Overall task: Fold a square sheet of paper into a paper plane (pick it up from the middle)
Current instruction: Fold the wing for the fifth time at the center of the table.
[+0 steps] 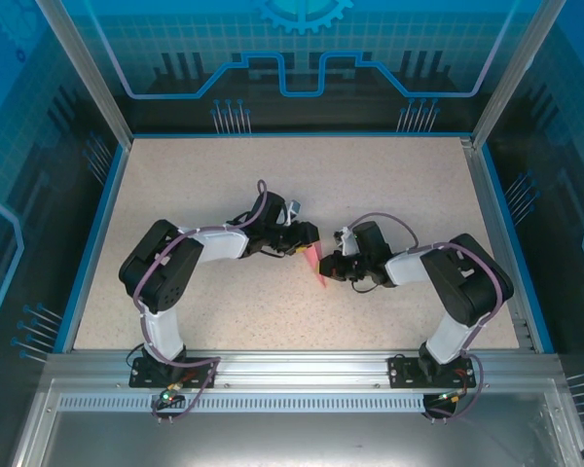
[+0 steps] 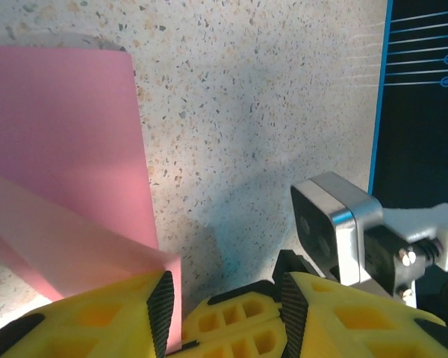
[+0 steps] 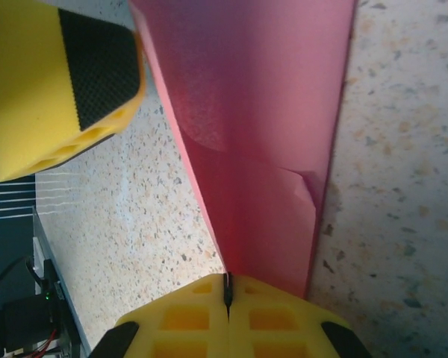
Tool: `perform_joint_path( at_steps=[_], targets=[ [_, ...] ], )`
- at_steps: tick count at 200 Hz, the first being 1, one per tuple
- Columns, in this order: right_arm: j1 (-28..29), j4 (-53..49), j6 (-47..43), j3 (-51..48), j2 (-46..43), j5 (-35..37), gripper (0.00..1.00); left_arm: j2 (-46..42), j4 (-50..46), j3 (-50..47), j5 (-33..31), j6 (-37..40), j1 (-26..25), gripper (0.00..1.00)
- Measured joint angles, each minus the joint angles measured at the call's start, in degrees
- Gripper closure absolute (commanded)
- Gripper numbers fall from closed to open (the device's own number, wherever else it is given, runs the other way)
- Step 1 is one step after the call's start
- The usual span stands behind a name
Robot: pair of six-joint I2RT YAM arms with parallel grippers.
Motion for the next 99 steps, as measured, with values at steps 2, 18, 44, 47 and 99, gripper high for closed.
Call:
perform_joint_path(
  at_steps=[2, 18, 44, 47, 99],
  targets=[
    [0.0, 0.3, 0.1, -0.1, 0.1, -0.1, 0.98, 0.0, 0.1, -0.1, 0.0, 0.1, 0.0, 0.54],
    [-0.4, 2.4, 1.8, -0.8, 1.0, -0.6, 0.98, 0.0, 0.8, -1.0, 0.2, 0.4, 0.0, 0.53],
    [-0.7, 4.3, 3.5, -1.3, 1.7, -1.4, 0.98, -0.3, 1.9, -2.4, 0.6, 0.4, 0.0, 0.53],
    [-0.8, 4.5, 3.7, -1.3, 1.7, -1.4, 0.98, -0.4, 2.0, -2.5, 0.6, 0.4, 0.0, 0.53],
    [-1.3, 4.9, 4.3, -1.3, 2.0, -1.9, 0.98, -3.9, 3.8, -3.9, 0.5, 0.7, 0.0, 0.53]
  ],
)
